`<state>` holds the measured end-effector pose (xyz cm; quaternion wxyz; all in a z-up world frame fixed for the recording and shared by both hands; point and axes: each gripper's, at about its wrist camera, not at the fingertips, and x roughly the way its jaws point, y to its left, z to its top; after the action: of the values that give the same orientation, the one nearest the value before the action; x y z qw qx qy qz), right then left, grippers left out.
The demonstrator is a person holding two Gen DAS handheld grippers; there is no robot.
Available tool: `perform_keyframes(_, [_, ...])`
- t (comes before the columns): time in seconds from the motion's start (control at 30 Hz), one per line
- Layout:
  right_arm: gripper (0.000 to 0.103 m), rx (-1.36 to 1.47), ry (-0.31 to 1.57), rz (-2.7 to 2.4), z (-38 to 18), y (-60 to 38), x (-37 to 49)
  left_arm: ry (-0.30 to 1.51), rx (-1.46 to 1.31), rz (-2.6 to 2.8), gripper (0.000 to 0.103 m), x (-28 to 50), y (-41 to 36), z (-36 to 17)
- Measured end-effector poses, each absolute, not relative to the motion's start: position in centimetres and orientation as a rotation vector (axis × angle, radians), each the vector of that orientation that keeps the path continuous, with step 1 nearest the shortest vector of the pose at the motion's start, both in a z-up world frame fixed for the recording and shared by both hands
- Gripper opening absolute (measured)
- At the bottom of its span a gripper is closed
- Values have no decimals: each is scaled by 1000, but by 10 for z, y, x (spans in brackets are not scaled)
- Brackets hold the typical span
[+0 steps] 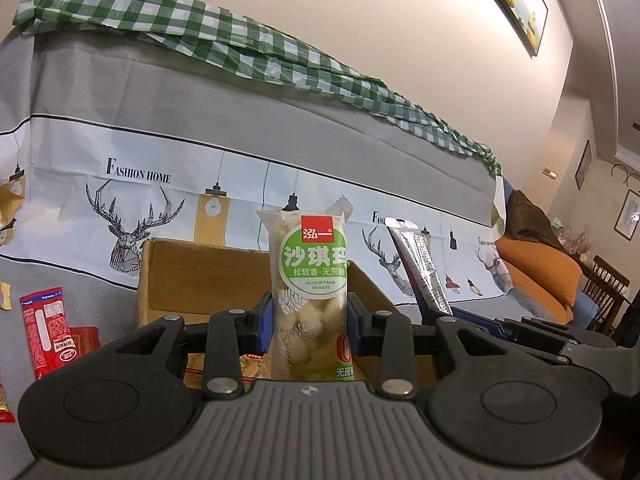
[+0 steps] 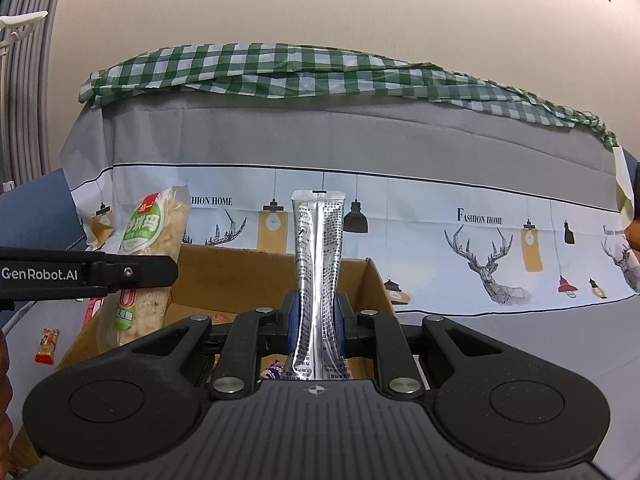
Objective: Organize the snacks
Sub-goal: 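Carry both held packets over the open cardboard box, then open both tools to drop the packets into the box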
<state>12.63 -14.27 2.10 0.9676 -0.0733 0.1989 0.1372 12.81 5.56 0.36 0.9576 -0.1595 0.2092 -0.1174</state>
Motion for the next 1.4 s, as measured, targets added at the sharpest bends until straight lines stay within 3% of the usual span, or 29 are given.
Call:
perform_keyframes(0.97, [19, -170, 409, 278, 19, -141, 130, 450, -342, -267, 41, 131, 53, 1])
perform_keyframes(1.03, [23, -170, 423, 268, 17, -141, 133, 458, -342, -262, 56, 131, 53, 1])
perform_keyframes(1.07, [25, -169, 426, 259, 17, -141, 133, 453, -341, -254, 57, 131, 54, 1])
perform_keyframes(1.13, [40, -160, 421, 240, 18, -143, 135, 445, -345, -245, 58, 131, 55, 2])
perform_keyframes(1.2, [47, -147, 416, 231, 19, -144, 134, 440, -347, -234, 57, 130, 58, 2])
perform_keyframes(1.4, [52, -132, 415, 223, 18, -141, 133, 416, -332, -216, 51, 123, 65, 6])
